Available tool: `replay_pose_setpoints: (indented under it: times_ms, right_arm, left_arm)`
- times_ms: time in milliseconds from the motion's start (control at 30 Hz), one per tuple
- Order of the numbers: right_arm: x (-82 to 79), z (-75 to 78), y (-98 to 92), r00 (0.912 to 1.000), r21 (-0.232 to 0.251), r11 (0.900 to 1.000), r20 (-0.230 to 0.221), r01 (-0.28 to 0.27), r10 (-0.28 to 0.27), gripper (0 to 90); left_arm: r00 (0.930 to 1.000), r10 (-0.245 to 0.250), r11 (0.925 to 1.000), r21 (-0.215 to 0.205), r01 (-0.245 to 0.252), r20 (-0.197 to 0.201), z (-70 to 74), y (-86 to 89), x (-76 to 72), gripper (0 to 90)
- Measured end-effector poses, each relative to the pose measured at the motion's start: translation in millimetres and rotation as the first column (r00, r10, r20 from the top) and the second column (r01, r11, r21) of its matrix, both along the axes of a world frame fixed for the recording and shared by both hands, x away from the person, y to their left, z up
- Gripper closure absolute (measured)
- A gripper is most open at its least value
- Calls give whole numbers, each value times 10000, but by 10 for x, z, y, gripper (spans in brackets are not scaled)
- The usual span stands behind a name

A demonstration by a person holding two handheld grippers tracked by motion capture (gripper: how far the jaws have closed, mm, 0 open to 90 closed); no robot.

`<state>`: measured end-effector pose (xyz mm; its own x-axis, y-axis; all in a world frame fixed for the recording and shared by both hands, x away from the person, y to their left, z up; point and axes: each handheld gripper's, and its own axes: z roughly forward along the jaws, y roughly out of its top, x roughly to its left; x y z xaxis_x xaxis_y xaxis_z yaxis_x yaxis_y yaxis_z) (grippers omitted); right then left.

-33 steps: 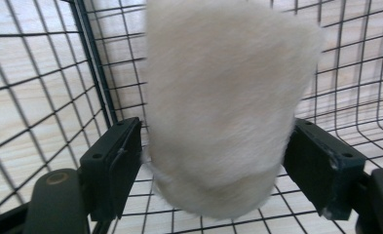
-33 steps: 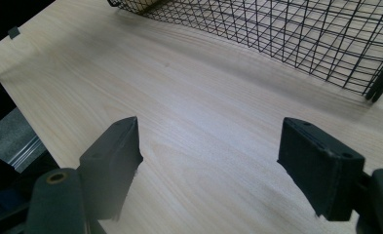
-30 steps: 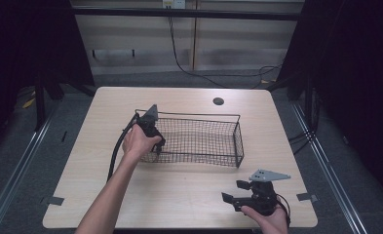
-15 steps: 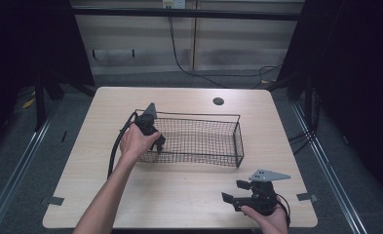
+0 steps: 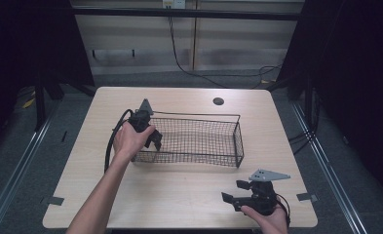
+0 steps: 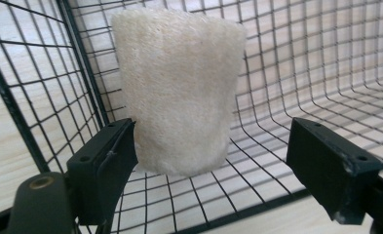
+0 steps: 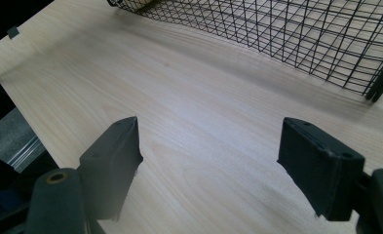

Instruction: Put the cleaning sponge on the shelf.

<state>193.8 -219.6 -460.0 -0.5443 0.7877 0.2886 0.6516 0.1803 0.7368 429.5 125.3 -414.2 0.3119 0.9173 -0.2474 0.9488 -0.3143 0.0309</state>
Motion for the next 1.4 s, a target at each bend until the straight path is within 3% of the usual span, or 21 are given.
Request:
replay_pose_setpoints:
  times_ms: [100,200,333,367,433,733,933,1000,1033,1133,1300,1400]
  right_arm:
    - [-1,0,0,10000,0,10000,0,0,0,232]
    - [0,0,-2,10000,16,10000,-35,14,-14,232]
    - [6,-4,0,10000,4,10000,-11,-1,1,231]
    - [6,-4,2,10000,0,10000,-14,-5,5,231]
    - [7,-5,2,10000,-21,10000,-6,-5,5,232]
    - [8,-3,1,10000,-11,10000,-6,0,0,232]
    - [4,0,1,10000,-18,10000,-35,44,-44,232]
    - [8,-4,0,10000,-51,10000,4,19,-19,232]
    - [7,-3,2,10000,-39,10000,-15,31,-31,231]
    - [8,-4,2,10000,-47,10000,-11,34,-34,232]
    - [9,-5,3,10000,-53,10000,-24,57,-57,232]
    - [8,-5,3,10000,-48,10000,-23,67,-67,232]
  left_arm:
    - [9995,150,9998,-140,-147,260,27,46,-2,183]
    - [9997,-76,9993,-376,85,245,61,96,-7,183]
    - [9984,-55,9979,-641,91,569,114,128,-31,183]
    - [9980,-347,9955,-866,392,532,144,148,-50,183]
    - [9975,-479,9931,-1043,531,521,160,167,-57,183]
    - [9894,-905,9783,-1758,1097,1136,283,294,-125,184]
    - [9777,-1307,9660,-2008,1629,1644,317,376,-202,206]
    - [9770,-1282,9631,-2137,1637,1706,317,391,-222,207]
    - [9718,-1421,9595,-2153,1820,1881,326,418,-242,207]
    - [9693,-1461,9550,-2274,1904,1980,338,449,-263,207]
    - [9539,-1690,9343,-2679,2353,2481,419,539,-339,201]
    - [9464,-1742,9283,-2754,2500,2720,459,574,-410,194]
